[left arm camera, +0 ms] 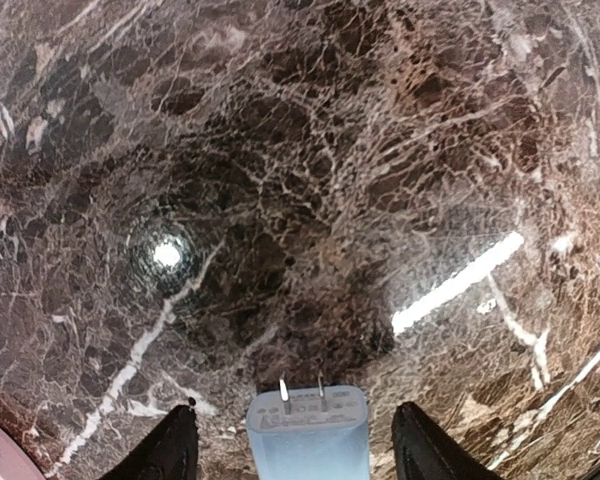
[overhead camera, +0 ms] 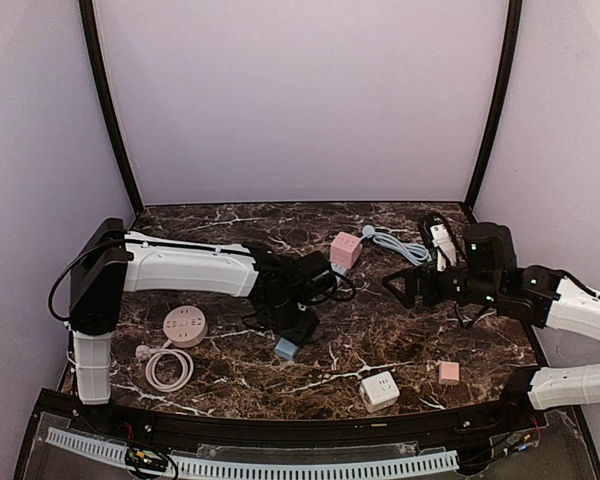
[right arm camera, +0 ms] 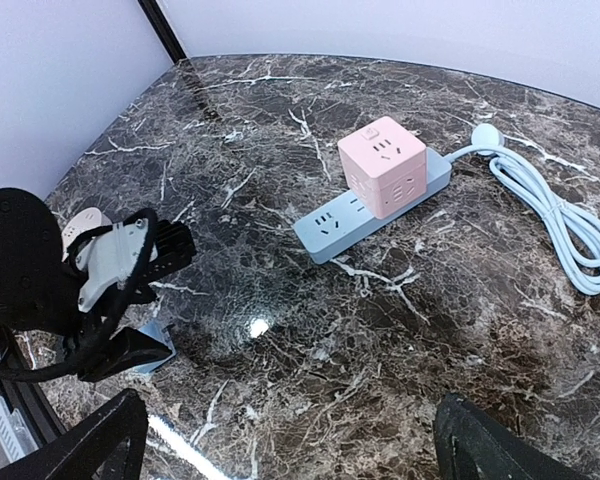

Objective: Insert the plug

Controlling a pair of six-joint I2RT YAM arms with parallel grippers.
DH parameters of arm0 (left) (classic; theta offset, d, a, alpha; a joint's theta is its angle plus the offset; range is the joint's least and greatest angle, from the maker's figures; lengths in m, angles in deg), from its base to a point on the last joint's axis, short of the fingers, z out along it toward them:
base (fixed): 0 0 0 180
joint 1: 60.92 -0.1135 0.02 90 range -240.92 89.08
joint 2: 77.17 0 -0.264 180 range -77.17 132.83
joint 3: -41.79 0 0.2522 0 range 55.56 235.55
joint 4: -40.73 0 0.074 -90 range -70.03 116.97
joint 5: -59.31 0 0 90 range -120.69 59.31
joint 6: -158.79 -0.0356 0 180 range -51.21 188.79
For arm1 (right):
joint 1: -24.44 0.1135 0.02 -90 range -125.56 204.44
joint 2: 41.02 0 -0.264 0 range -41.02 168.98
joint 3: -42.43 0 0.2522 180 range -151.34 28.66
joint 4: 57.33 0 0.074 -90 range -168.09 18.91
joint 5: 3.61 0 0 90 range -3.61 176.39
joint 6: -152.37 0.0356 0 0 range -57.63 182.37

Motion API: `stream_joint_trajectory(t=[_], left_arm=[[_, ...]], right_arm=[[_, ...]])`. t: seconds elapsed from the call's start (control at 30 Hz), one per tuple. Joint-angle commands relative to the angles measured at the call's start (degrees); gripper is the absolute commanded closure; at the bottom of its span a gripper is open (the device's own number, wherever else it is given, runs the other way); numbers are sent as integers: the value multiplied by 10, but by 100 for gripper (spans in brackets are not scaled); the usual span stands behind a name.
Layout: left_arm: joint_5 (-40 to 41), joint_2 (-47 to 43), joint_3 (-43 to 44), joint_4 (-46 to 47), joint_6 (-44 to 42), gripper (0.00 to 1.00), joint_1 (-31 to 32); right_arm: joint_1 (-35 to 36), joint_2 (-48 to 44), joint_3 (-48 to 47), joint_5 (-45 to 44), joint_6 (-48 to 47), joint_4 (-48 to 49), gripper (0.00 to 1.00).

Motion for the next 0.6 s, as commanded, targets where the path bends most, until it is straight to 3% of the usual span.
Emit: stream_joint_trajectory(t=[0.0, 0.2, 0.33, 0.57], left_arm=[[-36, 16, 22, -56, -18, 36, -6], [-59, 28, 30, -71, -26, 40, -8], [-63, 40, 38, -73, -31, 48, -12], [-64, 52, 52, -77, -35, 50, -16]], right_arm=[[3, -5, 8, 9, -3, 22, 2], [3, -5, 10, 9, -3, 23, 1], [3, -7, 11, 9, -3, 23, 1], [3, -5, 13, 9, -2, 24, 1]])
